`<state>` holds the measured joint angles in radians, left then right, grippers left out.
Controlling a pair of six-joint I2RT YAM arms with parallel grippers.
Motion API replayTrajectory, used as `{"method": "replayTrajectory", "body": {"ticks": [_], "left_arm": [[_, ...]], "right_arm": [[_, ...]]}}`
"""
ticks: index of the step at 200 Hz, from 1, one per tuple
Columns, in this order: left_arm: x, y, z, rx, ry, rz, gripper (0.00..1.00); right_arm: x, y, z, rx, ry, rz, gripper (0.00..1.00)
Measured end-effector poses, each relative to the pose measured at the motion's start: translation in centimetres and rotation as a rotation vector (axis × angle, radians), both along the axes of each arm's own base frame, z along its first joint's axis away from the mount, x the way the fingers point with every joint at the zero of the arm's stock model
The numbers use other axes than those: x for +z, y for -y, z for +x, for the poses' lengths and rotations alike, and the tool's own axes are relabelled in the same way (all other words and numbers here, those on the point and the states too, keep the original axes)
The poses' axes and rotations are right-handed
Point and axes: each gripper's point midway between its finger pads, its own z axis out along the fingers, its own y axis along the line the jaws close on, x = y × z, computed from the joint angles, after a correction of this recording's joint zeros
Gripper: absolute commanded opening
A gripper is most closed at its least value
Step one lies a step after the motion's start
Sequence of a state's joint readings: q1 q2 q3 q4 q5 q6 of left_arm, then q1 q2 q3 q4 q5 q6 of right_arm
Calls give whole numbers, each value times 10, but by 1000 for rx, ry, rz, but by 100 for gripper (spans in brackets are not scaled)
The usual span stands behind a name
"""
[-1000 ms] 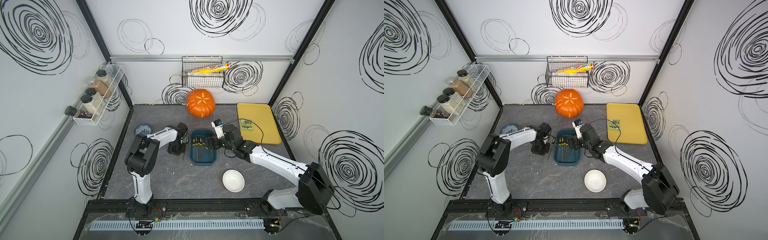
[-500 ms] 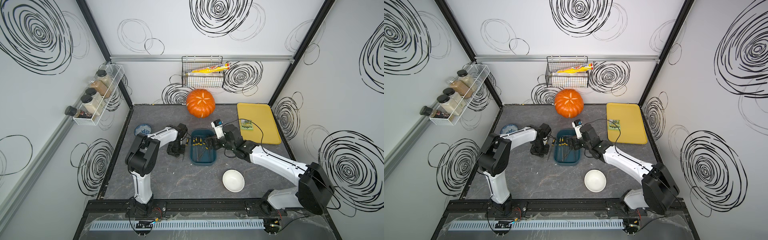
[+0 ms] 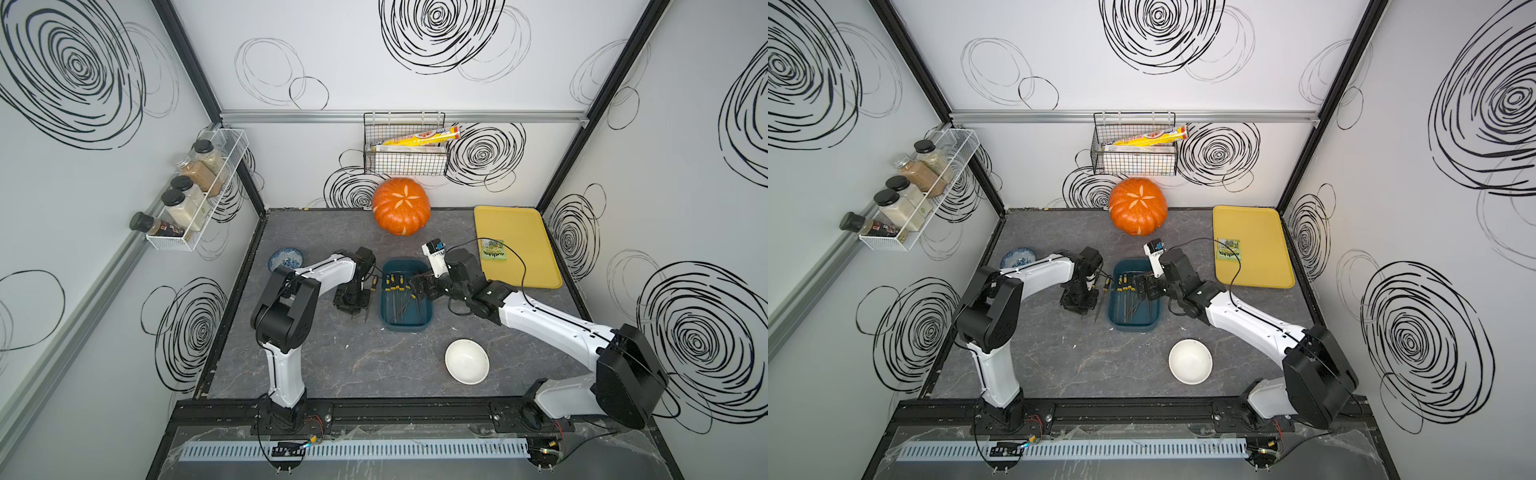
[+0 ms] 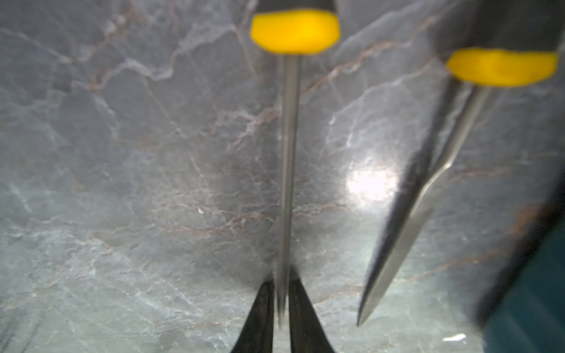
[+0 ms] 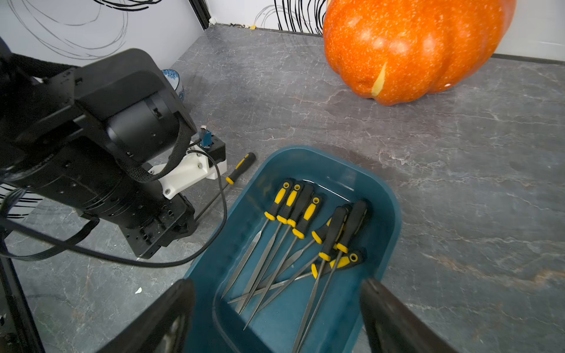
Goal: Take the file tool out of the storage box
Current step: Place the file tool at the center of the board, then pick up the file tool from the storage box.
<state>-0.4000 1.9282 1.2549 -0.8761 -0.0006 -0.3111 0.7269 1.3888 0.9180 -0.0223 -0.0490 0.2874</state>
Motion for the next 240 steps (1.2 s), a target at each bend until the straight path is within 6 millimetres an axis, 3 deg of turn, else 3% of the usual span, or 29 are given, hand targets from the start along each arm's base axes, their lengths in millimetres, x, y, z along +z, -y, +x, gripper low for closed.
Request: {"method": "replayTrajectory", "body": {"ticks": [19,41,58,73,92,112,132,175,221,240], "left_arm": [[0,0,0,-1,0,1,20],[1,0,0,0,3,5,29],[2,-1,1,5,17,9,40],[10,-1,2,20,48,6,54],[35,1,8,49,152,-29,61],[75,7,18,89,342,-134,65],[106,10,15,129,500,-245,71],[133,32,0,176,619,-563,87],[174,58,-14,154,651,-915,91],[191,62,-18,144,654,-1013,93]], "right_arm": [[-3,0,0,1,-7,-5,89],[-7,-1,0,2,-14,-9,89],[-10,-3,1,5,-18,-11,87],[-18,-4,2,7,-33,-22,79],[-39,-6,6,4,-77,-69,66],[-57,-9,14,-9,-125,-125,58],[-67,-13,22,-22,-156,-164,51],[-84,-18,38,-51,-211,-243,43],[-122,-8,36,-77,-285,-354,42],[-127,-9,40,-82,-290,-370,42]]}}
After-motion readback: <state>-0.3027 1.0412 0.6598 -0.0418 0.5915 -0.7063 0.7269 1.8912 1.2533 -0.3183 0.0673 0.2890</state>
